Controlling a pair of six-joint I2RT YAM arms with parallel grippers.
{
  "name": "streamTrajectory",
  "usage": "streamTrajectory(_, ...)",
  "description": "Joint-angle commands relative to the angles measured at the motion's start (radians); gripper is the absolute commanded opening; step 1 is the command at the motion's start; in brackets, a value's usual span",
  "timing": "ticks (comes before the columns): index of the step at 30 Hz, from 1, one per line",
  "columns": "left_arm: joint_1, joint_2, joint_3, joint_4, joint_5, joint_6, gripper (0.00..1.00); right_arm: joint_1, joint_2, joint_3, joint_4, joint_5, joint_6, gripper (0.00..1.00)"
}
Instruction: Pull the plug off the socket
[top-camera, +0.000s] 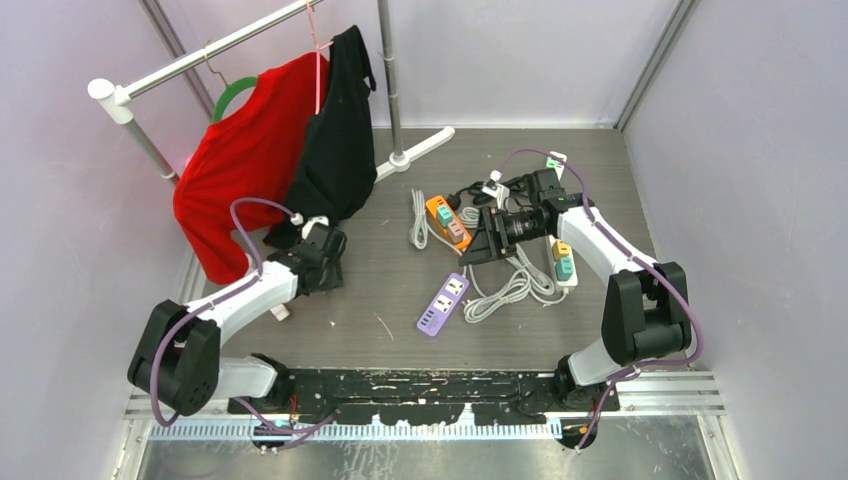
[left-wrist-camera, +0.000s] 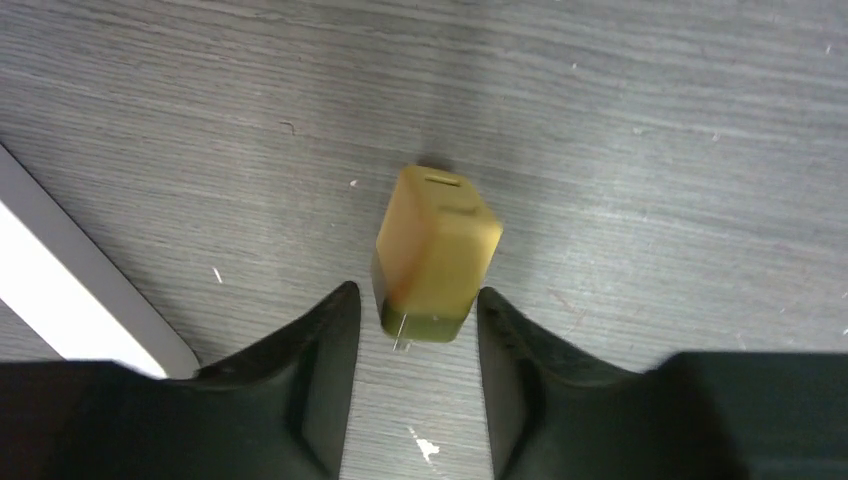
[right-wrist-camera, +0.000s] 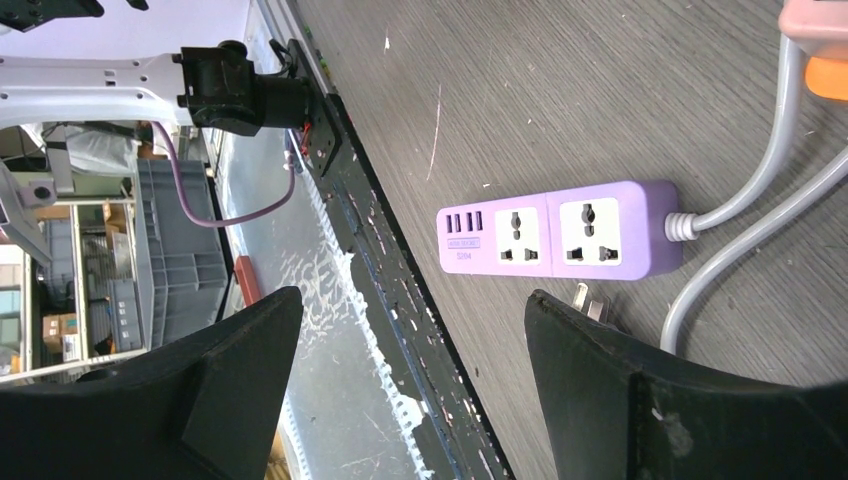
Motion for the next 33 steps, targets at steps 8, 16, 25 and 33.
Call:
streamTrajectory(8, 0.011, -0.077, 0.070, -0.060, 0.026, -0.019, 0.71, -0.011, -0.007, 0.051, -0.026, -0.015, -0.033, 0.87)
streamTrajectory(16, 0.010, -0.286, 0.042, -0.066, 0.233, -0.004, 0.72, -0.017, -0.013, 0.071, -0.083, -0.009, -0.102, 0.87)
streamTrajectory(25, 0.011, -0.468, -0.117, 0.163, 0.519, -0.083, 0.72, -0.032, -0.030, 0.104, -0.174, 0.003, -0.198, 0.87)
streamTrajectory(33, 0.011, -0.460, -0.190, 0.391, 0.685, -0.215, 0.72, -0.048, -0.037, 0.106, -0.187, 0.005, -0.216, 0.87)
